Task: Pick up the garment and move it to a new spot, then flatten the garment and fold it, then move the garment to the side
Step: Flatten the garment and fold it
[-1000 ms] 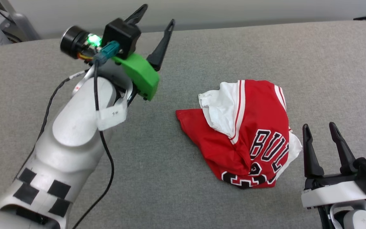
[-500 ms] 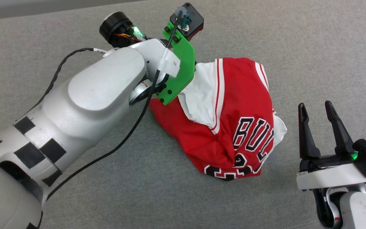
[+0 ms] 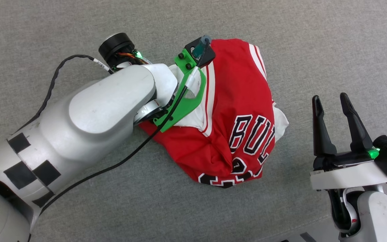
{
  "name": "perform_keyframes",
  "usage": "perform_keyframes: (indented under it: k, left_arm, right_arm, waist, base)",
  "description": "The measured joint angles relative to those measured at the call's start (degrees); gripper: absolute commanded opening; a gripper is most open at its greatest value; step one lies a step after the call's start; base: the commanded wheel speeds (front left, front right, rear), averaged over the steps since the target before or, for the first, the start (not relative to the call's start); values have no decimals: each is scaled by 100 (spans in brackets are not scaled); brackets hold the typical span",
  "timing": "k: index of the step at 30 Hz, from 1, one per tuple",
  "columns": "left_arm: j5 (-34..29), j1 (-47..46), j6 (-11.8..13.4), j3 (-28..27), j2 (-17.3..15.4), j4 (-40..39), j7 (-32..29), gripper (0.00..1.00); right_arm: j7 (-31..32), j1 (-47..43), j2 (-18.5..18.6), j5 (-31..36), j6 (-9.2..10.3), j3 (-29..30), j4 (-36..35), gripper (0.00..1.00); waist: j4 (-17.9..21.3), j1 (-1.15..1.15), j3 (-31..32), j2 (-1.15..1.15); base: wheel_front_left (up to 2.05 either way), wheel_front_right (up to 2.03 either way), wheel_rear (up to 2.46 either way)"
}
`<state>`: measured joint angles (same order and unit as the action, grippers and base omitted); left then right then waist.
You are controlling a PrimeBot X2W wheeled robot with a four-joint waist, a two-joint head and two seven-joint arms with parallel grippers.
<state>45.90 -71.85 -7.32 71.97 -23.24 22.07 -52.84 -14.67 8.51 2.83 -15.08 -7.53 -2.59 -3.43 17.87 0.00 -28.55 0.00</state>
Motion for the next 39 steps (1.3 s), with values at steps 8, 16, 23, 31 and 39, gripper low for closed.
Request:
perform_keyframes:
  k: [8, 16, 23, 31, 39]
  left_arm:
    - [-51, 47, 0, -79, -169, -300, 43, 0]
    - [9, 38, -1, 109, -111, -330, 1109, 0]
    - [245, -3, -1, 147, -289, -719, 2454, 0]
    - [532, 53, -1, 97, -1171, -814, 3352, 0]
    - [977, 808, 235, -131, -2160, -604, 3782, 0]
  right_arm:
    - [1, 66, 1, -8, 0, 26, 14, 100]
    - [0, 97, 0, 19, 0, 89, 64, 100]
    - [1, -88, 0, 118, 0, 246, 92, 100]
    - [1, -270, -1, 252, 0, 366, 107, 100]
    - [1, -376, -2, 292, 0, 398, 110, 100]
  waist:
    - [11, 0, -95, 0]
    - [-176, 0, 54, 0]
    - [-438, 0, 384, 0]
    - [-910, 0, 718, 0]
    - [-1230, 0, 1005, 0]
  base:
    - [0, 0, 0]
    - [0, 0, 0]
    - [0, 0, 0]
    - [0, 0, 0]
    - [0, 0, 0]
